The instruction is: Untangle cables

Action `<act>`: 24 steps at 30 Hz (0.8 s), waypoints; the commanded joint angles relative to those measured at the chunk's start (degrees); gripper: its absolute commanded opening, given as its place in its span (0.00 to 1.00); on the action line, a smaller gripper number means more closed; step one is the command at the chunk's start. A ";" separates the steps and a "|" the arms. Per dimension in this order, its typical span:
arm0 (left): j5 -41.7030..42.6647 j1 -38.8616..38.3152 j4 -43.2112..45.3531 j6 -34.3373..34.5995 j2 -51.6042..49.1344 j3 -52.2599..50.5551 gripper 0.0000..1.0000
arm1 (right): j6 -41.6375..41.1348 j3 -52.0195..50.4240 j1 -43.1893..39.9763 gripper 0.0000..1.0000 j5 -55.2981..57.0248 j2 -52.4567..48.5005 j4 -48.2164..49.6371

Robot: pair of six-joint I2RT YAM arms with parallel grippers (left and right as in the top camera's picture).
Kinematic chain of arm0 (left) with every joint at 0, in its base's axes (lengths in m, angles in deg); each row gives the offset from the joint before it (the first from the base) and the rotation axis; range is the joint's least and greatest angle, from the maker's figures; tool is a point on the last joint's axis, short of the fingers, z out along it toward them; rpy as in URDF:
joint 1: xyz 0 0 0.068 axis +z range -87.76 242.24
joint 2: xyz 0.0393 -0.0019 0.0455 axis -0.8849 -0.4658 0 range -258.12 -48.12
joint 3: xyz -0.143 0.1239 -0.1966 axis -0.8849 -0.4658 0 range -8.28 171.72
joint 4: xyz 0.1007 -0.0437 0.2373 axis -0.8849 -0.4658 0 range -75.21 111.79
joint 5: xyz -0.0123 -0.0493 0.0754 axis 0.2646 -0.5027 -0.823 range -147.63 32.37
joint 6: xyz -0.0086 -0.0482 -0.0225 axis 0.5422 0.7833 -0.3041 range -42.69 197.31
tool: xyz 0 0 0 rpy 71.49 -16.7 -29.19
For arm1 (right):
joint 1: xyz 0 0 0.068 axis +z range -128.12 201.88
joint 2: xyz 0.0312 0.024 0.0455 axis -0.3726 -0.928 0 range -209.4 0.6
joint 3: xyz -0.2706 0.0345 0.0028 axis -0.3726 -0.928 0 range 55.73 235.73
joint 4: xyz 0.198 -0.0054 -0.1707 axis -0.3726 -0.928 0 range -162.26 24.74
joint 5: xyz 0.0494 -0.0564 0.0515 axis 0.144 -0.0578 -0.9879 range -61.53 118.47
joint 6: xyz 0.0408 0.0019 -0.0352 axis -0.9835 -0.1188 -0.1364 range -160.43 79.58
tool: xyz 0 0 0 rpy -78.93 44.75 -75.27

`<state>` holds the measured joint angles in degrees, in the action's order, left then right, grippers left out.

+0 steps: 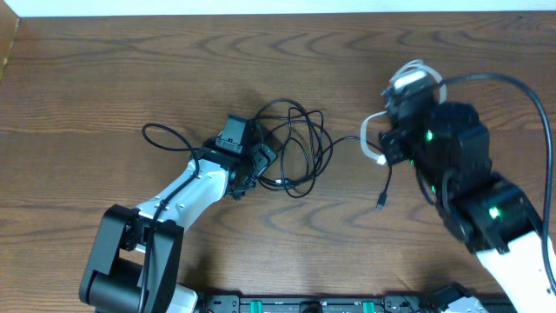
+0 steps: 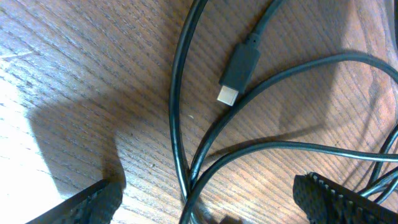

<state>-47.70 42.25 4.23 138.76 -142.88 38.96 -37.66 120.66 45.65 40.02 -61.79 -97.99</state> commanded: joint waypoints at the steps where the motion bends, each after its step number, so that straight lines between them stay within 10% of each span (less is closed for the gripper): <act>1: -3.37 0.31 -2.75 -0.35 -5.22 -4.92 0.95 | -3.74 0.22 -7.23 0.01 9.33 -3.17 0.24; 15: -3.34 0.31 -2.73 -0.33 -5.22 -4.92 0.95 | -5.29 0.22 -45.77 0.01 2.82 -20.15 8.07; 24: -3.32 0.31 -2.51 3.56 -5.22 -4.92 0.95 | -13.68 0.20 -55.47 0.01 -6.34 -30.10 7.23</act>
<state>-47.83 42.27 4.29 140.12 -142.88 38.96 -48.26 120.62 -8.54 37.35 -90.49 -91.33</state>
